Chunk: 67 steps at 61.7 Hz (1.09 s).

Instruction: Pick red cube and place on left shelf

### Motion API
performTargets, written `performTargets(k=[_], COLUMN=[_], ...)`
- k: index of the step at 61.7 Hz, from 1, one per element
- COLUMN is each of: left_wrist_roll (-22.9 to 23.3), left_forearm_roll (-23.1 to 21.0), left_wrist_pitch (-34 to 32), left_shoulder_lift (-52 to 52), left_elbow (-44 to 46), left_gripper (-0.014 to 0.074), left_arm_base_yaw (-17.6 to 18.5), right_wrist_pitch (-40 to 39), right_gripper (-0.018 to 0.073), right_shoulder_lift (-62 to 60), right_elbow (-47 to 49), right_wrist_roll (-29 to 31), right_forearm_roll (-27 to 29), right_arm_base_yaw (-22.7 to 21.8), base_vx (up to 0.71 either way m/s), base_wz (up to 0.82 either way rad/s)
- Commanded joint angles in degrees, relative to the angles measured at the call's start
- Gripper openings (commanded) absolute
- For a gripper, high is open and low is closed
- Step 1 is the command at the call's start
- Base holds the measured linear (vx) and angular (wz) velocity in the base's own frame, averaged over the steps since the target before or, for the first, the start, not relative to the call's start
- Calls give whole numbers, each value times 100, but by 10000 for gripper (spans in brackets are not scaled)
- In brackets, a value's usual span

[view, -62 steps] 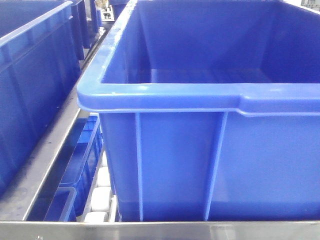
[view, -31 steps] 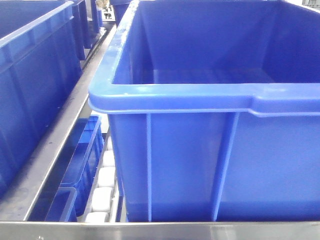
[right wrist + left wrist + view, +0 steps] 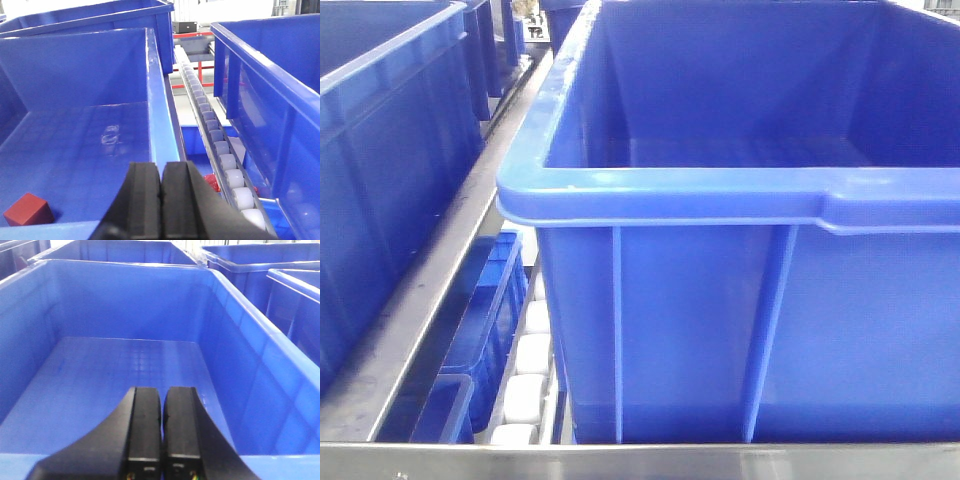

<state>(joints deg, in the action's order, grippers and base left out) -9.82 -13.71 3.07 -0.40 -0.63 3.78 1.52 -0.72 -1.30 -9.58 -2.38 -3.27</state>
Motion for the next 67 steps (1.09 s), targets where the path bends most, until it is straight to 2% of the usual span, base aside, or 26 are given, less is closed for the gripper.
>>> performTargets(k=[1,67], left_wrist_roll=[1,1], left_forearm_roll=[-8,-8], left_wrist_pitch=[-484,-484], left_shoulder_lift=[-73,-73], left_elbow=[-136,-136], left_gripper=[102,102], left_arm_base_yaw=[23,23], right_wrist_pitch=[-261,-248], right_gripper=[50,50], right_shoulder_lift=[-94,-94], right_elbow=[104,104], right_wrist_roll=[15,15], right_forearm_roll=[34,29], right_arm_base_yaw=[-22,-17], base_vx=[0,0], base_wz=[0,0])
